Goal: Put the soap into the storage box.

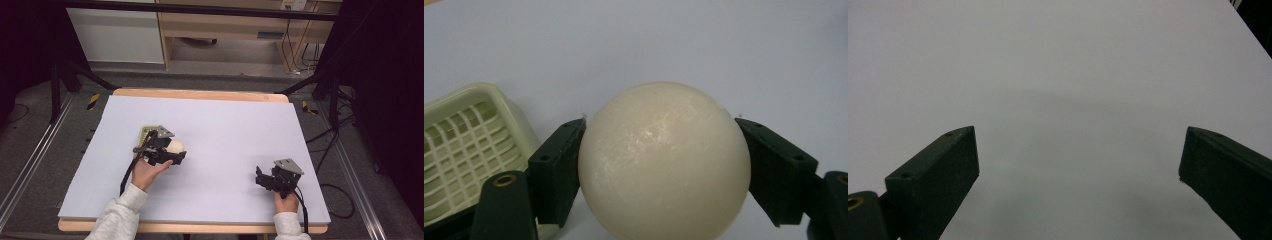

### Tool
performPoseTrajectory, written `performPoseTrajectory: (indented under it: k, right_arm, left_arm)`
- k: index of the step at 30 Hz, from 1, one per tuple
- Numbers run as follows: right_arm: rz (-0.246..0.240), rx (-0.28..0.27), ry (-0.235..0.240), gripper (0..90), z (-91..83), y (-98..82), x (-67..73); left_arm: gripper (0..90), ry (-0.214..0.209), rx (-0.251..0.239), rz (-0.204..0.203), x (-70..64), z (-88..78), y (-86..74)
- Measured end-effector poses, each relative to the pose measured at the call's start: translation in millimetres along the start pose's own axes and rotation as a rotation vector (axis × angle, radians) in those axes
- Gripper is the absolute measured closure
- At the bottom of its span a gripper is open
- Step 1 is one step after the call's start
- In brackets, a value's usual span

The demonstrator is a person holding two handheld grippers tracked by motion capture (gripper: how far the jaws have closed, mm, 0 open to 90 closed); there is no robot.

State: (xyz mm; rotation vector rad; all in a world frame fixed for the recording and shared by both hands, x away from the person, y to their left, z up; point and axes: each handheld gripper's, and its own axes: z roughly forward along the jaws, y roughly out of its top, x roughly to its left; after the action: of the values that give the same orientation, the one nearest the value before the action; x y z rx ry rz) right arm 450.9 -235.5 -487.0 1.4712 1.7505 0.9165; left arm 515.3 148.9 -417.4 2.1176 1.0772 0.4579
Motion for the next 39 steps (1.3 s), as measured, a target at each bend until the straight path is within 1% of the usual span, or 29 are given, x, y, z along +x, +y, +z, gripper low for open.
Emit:
performPoseTrajectory:
  k: [2, 3, 5, 6, 7, 8, 10, 14, 16, 17, 19, 24, 27, 28, 30, 33, 39]
  right_arm:
    - [0.004, 0.002, 0.001, 3.1, -0.2, 0.1, 0.3]
    - [0.005, 0.002, 0.000, 3.2, -0.2, 0.1, 0.3]
    - [0.005, 0.001, -0.001, 3.1, -0.2, 0.0, 0.3]
    - [0.004, 0.002, -0.001, 3.1, -0.2, 0.1, 0.4]
    - [0.004, 0.002, -0.001, 3.1, -0.3, 0.0, 0.4]
    - [0.003, 0.000, 0.000, 3.1, -0.3, 0.0, 0.5]
    - [0.002, -0.002, -0.001, 3.1, -0.5, -0.1, 0.7]
    - [-0.002, 0.000, -0.001, 3.1, -0.2, 0.0, 0.7]
    - [-0.002, 0.000, -0.002, 3.2, -0.2, -0.1, 0.7]
    - [-0.003, -0.001, -0.002, 3.1, -0.2, -0.1, 0.7]
    - [-0.004, -0.001, -0.001, 3.1, -0.3, -0.1, 0.7]
    - [-0.005, -0.002, 0.004, 3.1, -0.3, -0.2, 0.7]
    - [-0.005, -0.001, 0.004, 3.2, -0.3, -0.1, 0.7]
    - [-0.005, -0.001, 0.004, 3.2, -0.3, -0.1, 0.7]
    - [-0.005, -0.002, 0.005, 3.2, -0.4, -0.1, 1.0]
    - [-0.006, 0.001, 0.007, 3.2, -0.2, 0.0, 0.8]
    - [-0.007, 0.001, 0.009, 3.1, -0.3, 0.0, 1.0]
  left_arm:
    - [23.9, 0.005, -0.005, -0.002, 5.1, -4.1, 0.0]
    - [23.9, 0.005, -0.005, -0.002, 5.1, -4.1, 0.0]
    - [23.9, 0.015, -0.005, -0.010, 12.2, -7.1, -0.9]
    - [23.9, 0.015, -0.005, -0.010, 12.2, -7.1, -0.9]
    - [23.9, 0.023, -0.004, -0.017, 16.7, -8.5, -1.6]
    - [23.9, 0.023, -0.004, -0.017, 16.7, -8.5, -1.6]
    - [23.9, 0.035, -0.002, -0.023, 22.8, -10.5, -2.3]
    - [23.9, 0.039, -0.014, -0.038, 30.0, -12.2, -2.1]
    - [23.9, 0.039, -0.008, -0.035, 32.1, -12.9, -1.7]
    - [23.9, 0.042, -0.017, -0.047, 34.9, -13.0, -1.3]
    - [23.9, 0.044, -0.017, -0.053, 38.2, -13.6, -0.9]
    - [23.9, 0.052, -0.015, -0.065, 44.9, -13.4, -0.9]
    - [23.9, 0.062, -0.013, -0.080, 51.7, -11.8, -0.4]
    - [23.9, 0.062, -0.013, -0.080, 51.7, -11.8, -0.4]
    - [23.9, 0.072, -0.010, -0.085, 57.1, -11.2, 0.1]
    - [23.9, 0.078, -0.016, -0.102, 61.5, -9.7, 0.2]
    - [23.9, 0.097, -0.002, -0.111, 69.2, -7.0, -1.5]
